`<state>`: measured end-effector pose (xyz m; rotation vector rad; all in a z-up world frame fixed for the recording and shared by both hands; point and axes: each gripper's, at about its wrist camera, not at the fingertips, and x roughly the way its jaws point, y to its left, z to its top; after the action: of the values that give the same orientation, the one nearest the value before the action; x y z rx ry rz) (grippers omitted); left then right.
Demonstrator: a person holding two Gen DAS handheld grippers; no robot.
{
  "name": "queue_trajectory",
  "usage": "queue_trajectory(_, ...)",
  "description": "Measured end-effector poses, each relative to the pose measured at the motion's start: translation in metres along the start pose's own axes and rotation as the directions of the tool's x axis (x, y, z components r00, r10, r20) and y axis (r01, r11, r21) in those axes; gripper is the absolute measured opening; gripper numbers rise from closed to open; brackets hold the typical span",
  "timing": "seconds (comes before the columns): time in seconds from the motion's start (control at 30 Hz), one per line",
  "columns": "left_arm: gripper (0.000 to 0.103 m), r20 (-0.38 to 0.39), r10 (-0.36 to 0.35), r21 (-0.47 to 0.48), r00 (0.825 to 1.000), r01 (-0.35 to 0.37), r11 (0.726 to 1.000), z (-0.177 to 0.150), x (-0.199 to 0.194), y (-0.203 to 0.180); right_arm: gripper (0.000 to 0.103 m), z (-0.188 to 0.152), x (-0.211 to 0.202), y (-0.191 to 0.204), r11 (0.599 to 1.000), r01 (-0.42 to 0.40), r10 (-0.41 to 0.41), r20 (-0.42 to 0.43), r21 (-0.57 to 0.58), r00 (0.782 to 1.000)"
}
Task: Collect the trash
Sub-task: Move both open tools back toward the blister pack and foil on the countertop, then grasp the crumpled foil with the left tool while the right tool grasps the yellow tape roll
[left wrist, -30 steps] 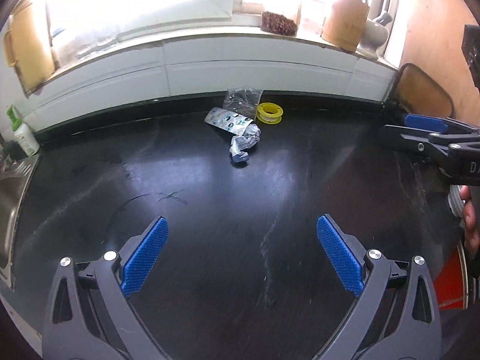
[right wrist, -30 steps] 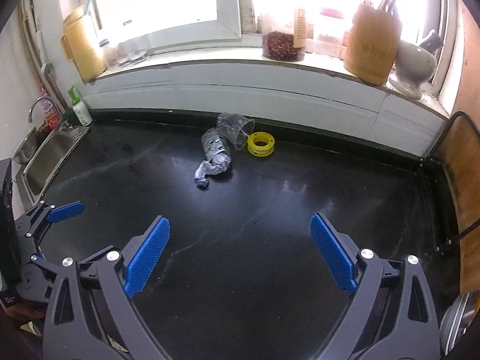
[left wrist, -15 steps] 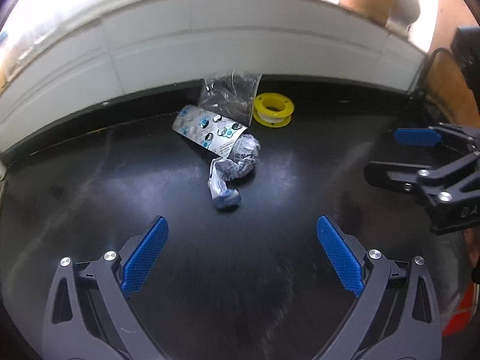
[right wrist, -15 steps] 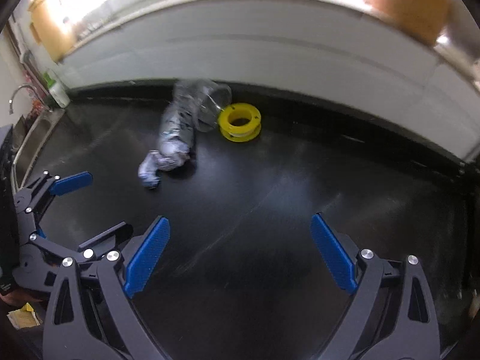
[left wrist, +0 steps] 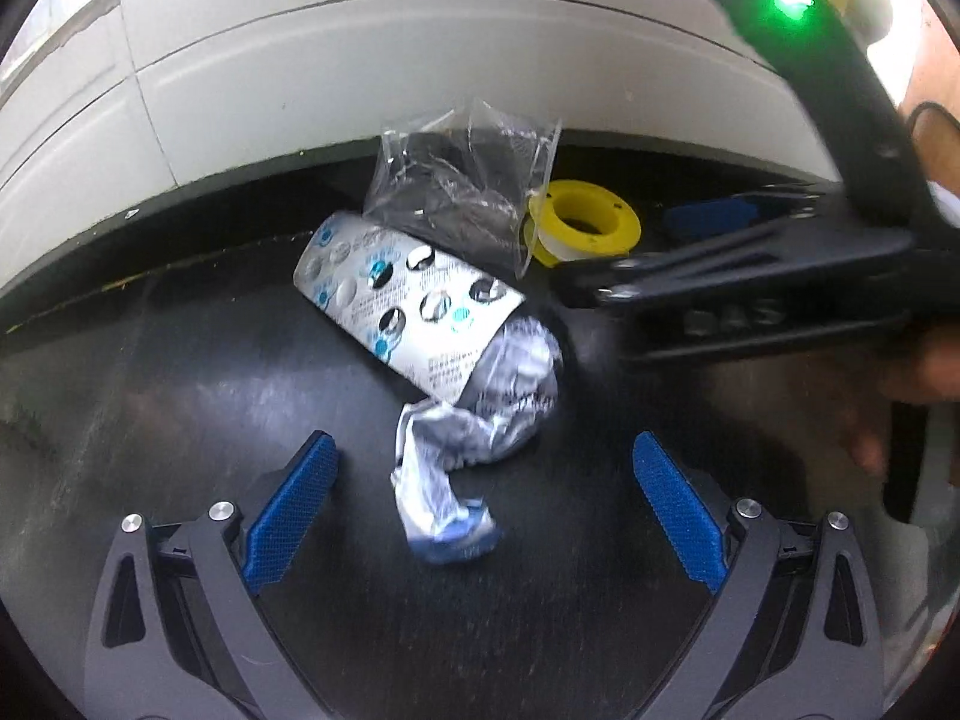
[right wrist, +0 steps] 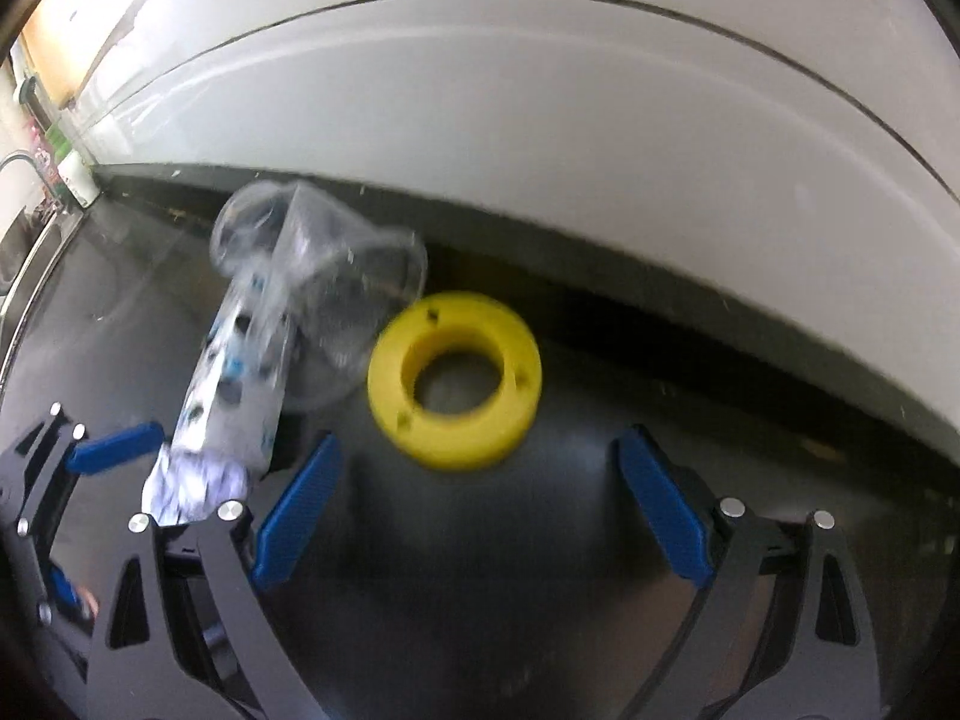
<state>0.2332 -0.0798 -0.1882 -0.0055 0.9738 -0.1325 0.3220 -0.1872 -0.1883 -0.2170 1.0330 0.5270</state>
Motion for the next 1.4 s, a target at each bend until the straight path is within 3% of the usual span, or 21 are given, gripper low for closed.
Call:
queue_trajectory(0.1,0.095,0.008,-0.005,-0.027,1.0,0.005,1.0,0.006,0.003,0.003,0.082,0.006,0.005,0.001,1.0,0.013,-0.013,0.036,-0.007,0.999)
queue_trajectory(0.17,0.091,0.018,-0.005,-0.043,1.0,0.006,0.999,0.011,0.006,0.006,0.064,0.009,0.005,0.002,1.0,0.014,-0.013,0.05,-0.01,0.999)
queue_trajectory(0.27,0.08,0.028,0.001,-0.033,1.0,0.0,0.999,0.019,0.01,0.007,0.055,0.012,0.005,0.002,1.0,0.0,0.0,0.05,-0.009,0.999)
queue_trajectory(0.4,0.047,0.012,0.005,0.013,1.0,-0.005,1.0,0.023,0.009,0.006,0.055,0.009,0.004,-0.001,1.0,-0.027,0.027,0.028,0.002,0.999)
queue_trajectory(0.53,0.044,-0.054,-0.006,-0.016,0.999,0.005,1.0,0.02,0.002,0.01,0.055,0.014,-0.006,-0.001,0.999,-0.031,0.03,0.03,0.018,0.999)
queue_trajectory(0.63,0.04,-0.061,-0.003,-0.031,0.998,0.001,1.0,0.01,-0.009,0.013,0.055,0.006,-0.016,0.001,0.999,-0.025,0.024,0.032,0.026,0.999)
queue_trajectory(0.7,0.04,-0.072,0.002,-0.038,0.997,-0.005,0.999,0.001,-0.017,0.015,0.055,0.0,-0.022,0.003,0.999,-0.022,0.021,0.03,0.04,0.999)
queue_trajectory(0.83,0.045,-0.109,-0.06,-0.101,0.992,0.049,0.994,-0.014,-0.034,0.018,0.055,-0.016,-0.041,0.008,0.998,-0.026,0.024,0.031,0.065,0.999)
queue_trajectory(0.87,0.057,-0.112,-0.061,-0.107,0.992,0.049,0.993,-0.016,-0.035,0.018,0.055,-0.021,-0.044,0.009,0.997,-0.027,0.025,0.033,0.068,0.999)
queue_trajectory(0.9,0.078,-0.107,-0.025,-0.108,0.994,0.014,0.994,-0.022,-0.039,0.017,0.055,-0.024,-0.048,0.011,0.997,-0.027,0.024,0.035,0.07,0.999)
queue_trajectory(0.97,0.083,-0.077,0.004,-0.11,0.997,-0.012,0.994,-0.03,-0.043,0.016,0.055,-0.03,-0.058,0.016,0.998,-0.022,0.02,0.043,0.063,0.999)
queue_trajectory(1.03,0.073,-0.109,-0.011,-0.105,0.994,-0.001,0.995,-0.035,-0.039,0.016,0.055,-0.037,-0.072,0.018,0.998,-0.016,0.012,0.058,0.06,0.998)
queue_trajectory(1.1,0.055,-0.09,0.001,-0.069,0.996,-0.007,0.998,-0.048,-0.045,-0.001,0.055,-0.043,-0.083,0.021,0.998,-0.011,0.006,0.075,0.064,0.997)
queue_trajectory(1.13,0.038,-0.081,0.023,-0.033,0.996,-0.026,0.999,-0.054,-0.047,-0.003,0.055,-0.051,-0.095,0.013,0.998,-0.008,0.001,0.088,0.07,0.996)
queue_trajectory(1.2,0.028,-0.084,0.023,-0.005,0.996,-0.023,1.0,-0.056,-0.048,-0.009,0.055,-0.058,-0.107,0.016,0.997,-0.003,-0.005,0.104,0.075,0.995)
queue_trajectory(1.4,0.027,-0.065,0.002,0.019,0.998,0.0,1.0,-0.074,-0.086,-0.019,0.055,-0.094,-0.154,0.012,0.997,0.013,-0.024,0.147,0.072,0.989)
